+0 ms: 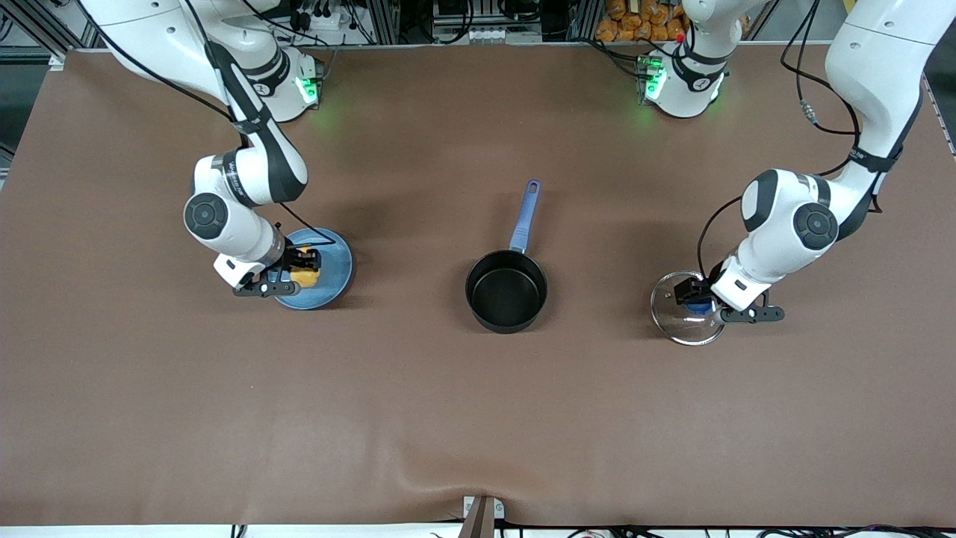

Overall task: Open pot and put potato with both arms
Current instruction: 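Release the lid with the left gripper while the right gripper lifts the potato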

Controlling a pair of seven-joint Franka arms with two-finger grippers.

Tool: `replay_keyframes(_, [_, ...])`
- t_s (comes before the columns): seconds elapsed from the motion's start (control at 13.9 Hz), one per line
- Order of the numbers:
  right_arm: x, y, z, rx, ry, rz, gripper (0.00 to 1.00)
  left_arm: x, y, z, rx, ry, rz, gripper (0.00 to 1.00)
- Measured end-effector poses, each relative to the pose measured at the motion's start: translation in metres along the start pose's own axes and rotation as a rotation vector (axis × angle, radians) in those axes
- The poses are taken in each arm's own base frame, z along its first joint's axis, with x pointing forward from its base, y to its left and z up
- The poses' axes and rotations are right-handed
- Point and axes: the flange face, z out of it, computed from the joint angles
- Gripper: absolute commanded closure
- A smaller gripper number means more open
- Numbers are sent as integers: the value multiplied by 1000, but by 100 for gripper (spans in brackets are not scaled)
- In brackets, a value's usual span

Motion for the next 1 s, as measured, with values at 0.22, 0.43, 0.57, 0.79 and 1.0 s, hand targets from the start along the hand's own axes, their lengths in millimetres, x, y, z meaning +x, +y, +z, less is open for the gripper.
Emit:
replay_keyframes(0.22, [0, -3, -1, 0, 2, -6, 100, 10, 1, -30, 24, 39, -5, 0])
replay_keyframes(0.43, [9, -21, -16, 3, 6, -22, 100, 17, 4, -82, 91, 46, -2, 0])
replay_keyframes(0.57, [28, -48, -54, 11, -17, 7, 100, 22, 9, -125, 135, 13, -15, 0])
replay_keyframes(0.79, [53, -111, -132, 117, 7, 75, 100, 32, 28, -196, 138, -46, -50, 0])
replay_keyframes(1.0, [72, -167, -177, 253, 38, 170, 100, 42, 39, -265, 98, -98, -80, 0])
